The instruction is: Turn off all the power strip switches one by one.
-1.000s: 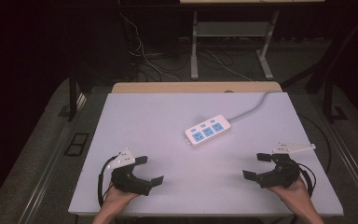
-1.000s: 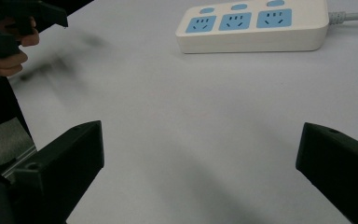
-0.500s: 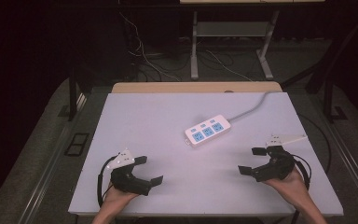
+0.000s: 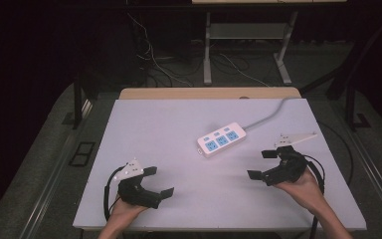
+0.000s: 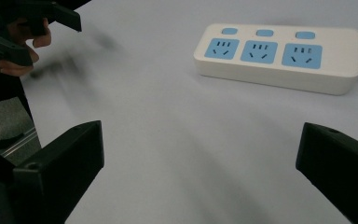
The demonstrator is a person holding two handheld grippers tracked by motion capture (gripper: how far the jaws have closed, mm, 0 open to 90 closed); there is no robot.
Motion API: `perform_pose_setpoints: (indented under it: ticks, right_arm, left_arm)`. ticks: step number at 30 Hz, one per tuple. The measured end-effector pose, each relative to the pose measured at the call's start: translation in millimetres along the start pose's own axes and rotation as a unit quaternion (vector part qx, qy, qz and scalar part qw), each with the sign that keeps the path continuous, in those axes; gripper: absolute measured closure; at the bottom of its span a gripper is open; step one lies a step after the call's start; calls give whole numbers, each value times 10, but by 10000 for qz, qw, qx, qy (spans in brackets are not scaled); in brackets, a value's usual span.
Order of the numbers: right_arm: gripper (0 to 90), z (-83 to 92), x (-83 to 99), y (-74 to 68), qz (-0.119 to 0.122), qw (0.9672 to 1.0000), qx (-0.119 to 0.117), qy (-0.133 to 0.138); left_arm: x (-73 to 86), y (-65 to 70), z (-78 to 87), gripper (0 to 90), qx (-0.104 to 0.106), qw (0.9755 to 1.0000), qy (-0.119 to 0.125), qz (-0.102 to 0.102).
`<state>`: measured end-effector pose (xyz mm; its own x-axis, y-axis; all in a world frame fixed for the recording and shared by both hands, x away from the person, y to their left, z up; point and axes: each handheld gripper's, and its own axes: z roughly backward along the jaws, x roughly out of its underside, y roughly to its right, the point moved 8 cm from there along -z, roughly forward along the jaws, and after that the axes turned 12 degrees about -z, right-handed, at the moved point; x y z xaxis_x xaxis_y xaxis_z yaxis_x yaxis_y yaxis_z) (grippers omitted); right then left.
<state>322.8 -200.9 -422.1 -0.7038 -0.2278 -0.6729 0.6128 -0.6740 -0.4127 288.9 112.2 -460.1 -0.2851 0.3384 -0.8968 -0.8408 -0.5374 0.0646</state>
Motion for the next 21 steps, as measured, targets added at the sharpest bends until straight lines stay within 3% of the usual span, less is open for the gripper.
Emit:
perform_pose_setpoints:
  ticks: [21]
  right_arm:
    - [6, -178, -302, -122, 308, 9990, -95, -299]
  left_arm:
    - [3, -4, -2, 0, 18, 10000, -26, -29]
